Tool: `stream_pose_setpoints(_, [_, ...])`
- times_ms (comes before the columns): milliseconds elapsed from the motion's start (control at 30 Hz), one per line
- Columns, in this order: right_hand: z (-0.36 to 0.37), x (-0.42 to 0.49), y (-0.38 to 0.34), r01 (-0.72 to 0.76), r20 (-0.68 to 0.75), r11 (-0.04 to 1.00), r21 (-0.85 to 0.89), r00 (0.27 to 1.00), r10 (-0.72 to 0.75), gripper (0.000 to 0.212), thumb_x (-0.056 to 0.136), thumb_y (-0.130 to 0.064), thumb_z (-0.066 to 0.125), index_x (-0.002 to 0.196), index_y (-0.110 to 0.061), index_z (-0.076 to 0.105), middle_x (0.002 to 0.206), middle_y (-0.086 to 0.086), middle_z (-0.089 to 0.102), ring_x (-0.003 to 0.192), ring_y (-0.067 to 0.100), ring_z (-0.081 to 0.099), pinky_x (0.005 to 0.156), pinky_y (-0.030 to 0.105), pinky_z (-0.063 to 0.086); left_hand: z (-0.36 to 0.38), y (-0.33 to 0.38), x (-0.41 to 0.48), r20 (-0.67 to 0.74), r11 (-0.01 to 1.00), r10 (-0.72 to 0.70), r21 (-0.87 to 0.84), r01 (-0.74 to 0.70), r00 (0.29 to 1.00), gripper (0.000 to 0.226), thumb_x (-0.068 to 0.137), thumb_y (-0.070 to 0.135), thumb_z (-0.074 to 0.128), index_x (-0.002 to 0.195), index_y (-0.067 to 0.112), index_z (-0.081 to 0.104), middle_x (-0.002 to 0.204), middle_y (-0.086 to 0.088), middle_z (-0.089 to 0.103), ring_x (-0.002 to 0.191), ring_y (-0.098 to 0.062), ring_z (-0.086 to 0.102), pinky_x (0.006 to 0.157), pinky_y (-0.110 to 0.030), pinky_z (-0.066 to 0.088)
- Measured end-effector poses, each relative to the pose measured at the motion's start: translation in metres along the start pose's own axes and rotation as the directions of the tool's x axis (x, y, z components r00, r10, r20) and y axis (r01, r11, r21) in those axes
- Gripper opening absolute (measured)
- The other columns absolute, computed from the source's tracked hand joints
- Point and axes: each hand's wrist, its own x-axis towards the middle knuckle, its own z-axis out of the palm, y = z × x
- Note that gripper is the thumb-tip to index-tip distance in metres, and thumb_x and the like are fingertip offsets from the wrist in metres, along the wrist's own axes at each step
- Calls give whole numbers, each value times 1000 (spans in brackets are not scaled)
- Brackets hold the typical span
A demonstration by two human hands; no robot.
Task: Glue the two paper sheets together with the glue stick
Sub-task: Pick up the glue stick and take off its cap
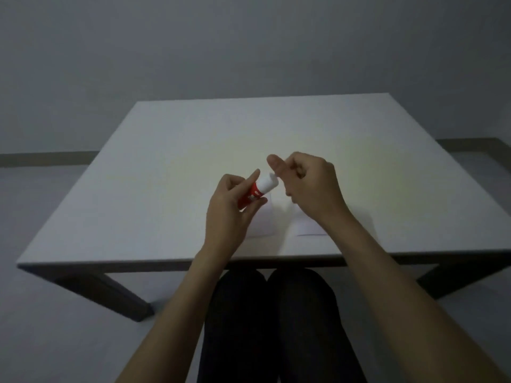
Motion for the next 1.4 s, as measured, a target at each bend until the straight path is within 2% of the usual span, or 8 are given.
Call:
stream_pose_setpoints(200, [-4, -14, -4, -176, 227, 984, -8, 958, 174, 38, 83, -44, 60, 74, -8, 62, 54, 5, 64, 44, 16, 60, 57, 32, 53, -24, 12, -7, -5, 968, 90, 236, -86, 996, 48, 77, 19, 73, 124, 21, 61, 94, -9, 60, 79, -24, 58, 65, -40, 52])
stream_pose_setpoints(400, [-13, -18, 8, -131, 309, 980, 147, 948, 81, 23, 79, -23, 69, 99, -27, 60, 91, -4, 68, 66, 14, 70, 72, 28, 52, -29, 18, 1, 91, 925, 91, 362, -118, 992, 49, 79, 27, 71, 126, 23, 59, 101, -2, 64, 76, -23, 61, 57, -30, 48])
stream_pose_setpoints(500, [-12, -17, 5, -233, 217, 968, 96, 954, 208, 39, 78, -55, 59, 88, -17, 64, 66, 1, 71, 47, 15, 64, 54, 23, 51, -26, 24, 4, 103, 897, 126, 412, -158, 987, 47, 78, 25, 72, 123, 24, 60, 99, -2, 64, 74, -23, 61, 55, -30, 46])
stream_pose_setpoints(667, [-12, -18, 10, -176, 284, 981, 82, 948, 146, 14, 84, -23, 63, 95, -18, 58, 77, -1, 66, 66, 18, 68, 69, 36, 56, -22, 25, 3, 114, 877, 155, 441, -189, 981, 45, 77, 25, 72, 121, 24, 62, 98, -3, 65, 72, -24, 61, 55, -28, 44])
stream_pose_setpoints(733, [-15, -17, 11, -236, 329, 967, 95, 924, 193, 38, 78, -31, 70, 111, -24, 53, 89, -3, 63, 76, 18, 68, 73, 34, 56, -22, 24, 3, 112, 878, 150, 443, -184, 982, 44, 78, 26, 71, 121, 25, 62, 99, -1, 65, 74, -23, 62, 56, -26, 40])
stream_pose_setpoints(833, [-7, -18, 8, -233, 201, 967, 99, 957, 210, 32, 82, -40, 63, 92, -10, 62, 67, 5, 68, 50, 14, 64, 53, 28, 55, -20, 23, 3, 122, 873, 157, 447, -196, 980, 47, 78, 28, 72, 123, 26, 60, 100, 0, 64, 72, -23, 61, 56, -25, 36])
stream_pose_setpoints(1133, [-30, 49, 53, -170, -182, 985, -36, 970, 161, 21, 83, -7, 60, 104, -7, 64, 93, 16, 66, 80, 31, 68, 75, 29, 51, -27, 10, -2, 2, 983, -121, 141, 120, 993, 32, 79, 31, 69, 109, 24, 61, 94, 10, 65, 76, -14, 64, 63, -24, 41])
stream_pose_setpoints(1400, [-33, 60, 130, -200, -76, 849, -489, 979, 188, 26, 82, -5, 56, 106, 4, 62, 112, 26, 65, 104, 37, 59, 84, 36, 47, -31, 9, -5, 2, 916, -301, -277, 290, 954, 19, 79, 16, 70, 95, 22, 62, 89, 10, 72, 88, -2, 68, 75, -8, 47])
